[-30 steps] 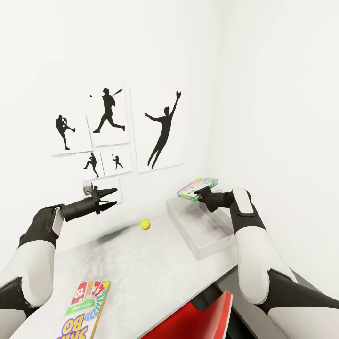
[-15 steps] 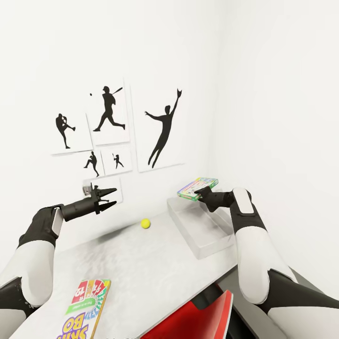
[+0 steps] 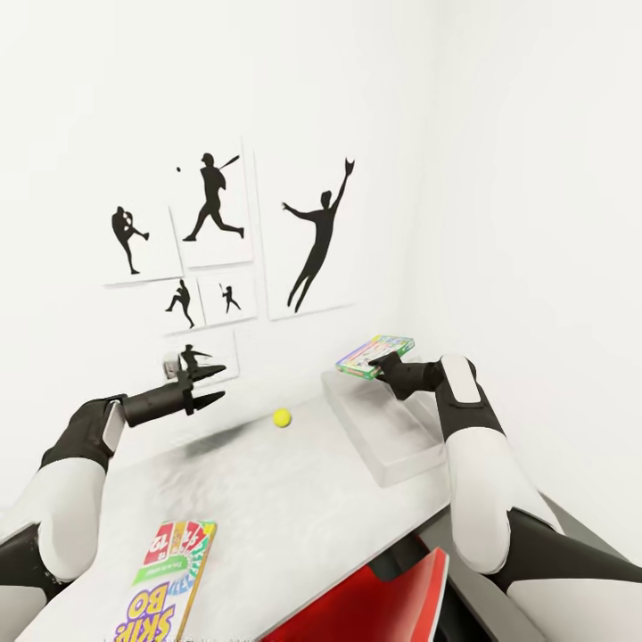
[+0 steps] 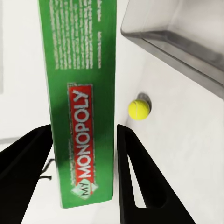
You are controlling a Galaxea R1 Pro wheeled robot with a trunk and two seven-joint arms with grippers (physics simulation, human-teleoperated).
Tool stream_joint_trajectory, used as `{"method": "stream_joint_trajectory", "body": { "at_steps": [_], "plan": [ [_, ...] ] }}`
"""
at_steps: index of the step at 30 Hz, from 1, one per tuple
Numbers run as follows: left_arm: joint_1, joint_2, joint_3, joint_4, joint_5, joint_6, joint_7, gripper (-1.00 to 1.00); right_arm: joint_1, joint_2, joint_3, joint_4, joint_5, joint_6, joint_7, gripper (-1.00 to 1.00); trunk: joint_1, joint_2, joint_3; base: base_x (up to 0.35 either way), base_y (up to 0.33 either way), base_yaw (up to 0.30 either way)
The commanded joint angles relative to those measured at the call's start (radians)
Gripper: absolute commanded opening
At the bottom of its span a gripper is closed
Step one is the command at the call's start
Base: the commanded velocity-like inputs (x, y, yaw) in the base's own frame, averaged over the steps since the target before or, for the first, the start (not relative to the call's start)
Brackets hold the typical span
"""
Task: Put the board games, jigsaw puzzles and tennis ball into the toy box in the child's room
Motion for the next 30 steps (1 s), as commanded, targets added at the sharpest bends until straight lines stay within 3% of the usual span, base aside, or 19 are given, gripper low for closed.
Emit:
{"method": "stream_joint_trajectory", "body": {
  "at_steps": [1, 14, 30],
  "plan": [
    [-0.002, 0.000, 0.005, 0.009, -0.010, 0.010, -0.008, 1.00, -0.001, 0.001, -0.004, -0.001, -0.011, 0.001, -0.011, -1.00, 0.001, -0.003, -0.004, 0.000, 0.000, 0.084],
    [-0.003, 0.002, 0.005, 0.048, -0.017, 0.010, -0.008, 1.00, -0.002, 0.001, -0.008, -0.002, -0.012, -0.005, -0.011, -1.00, 0.001, -0.003, -0.025, 0.000, 0.000, 0.082],
    [-0.002, 0.000, 0.004, 0.049, -0.018, 0.010, -0.008, 1.00, -0.002, 0.001, -0.010, -0.003, -0.012, -0.005, -0.011, -1.00, 0.001, -0.003, -0.036, 0.000, 0.000, -0.035]
  ]
}}
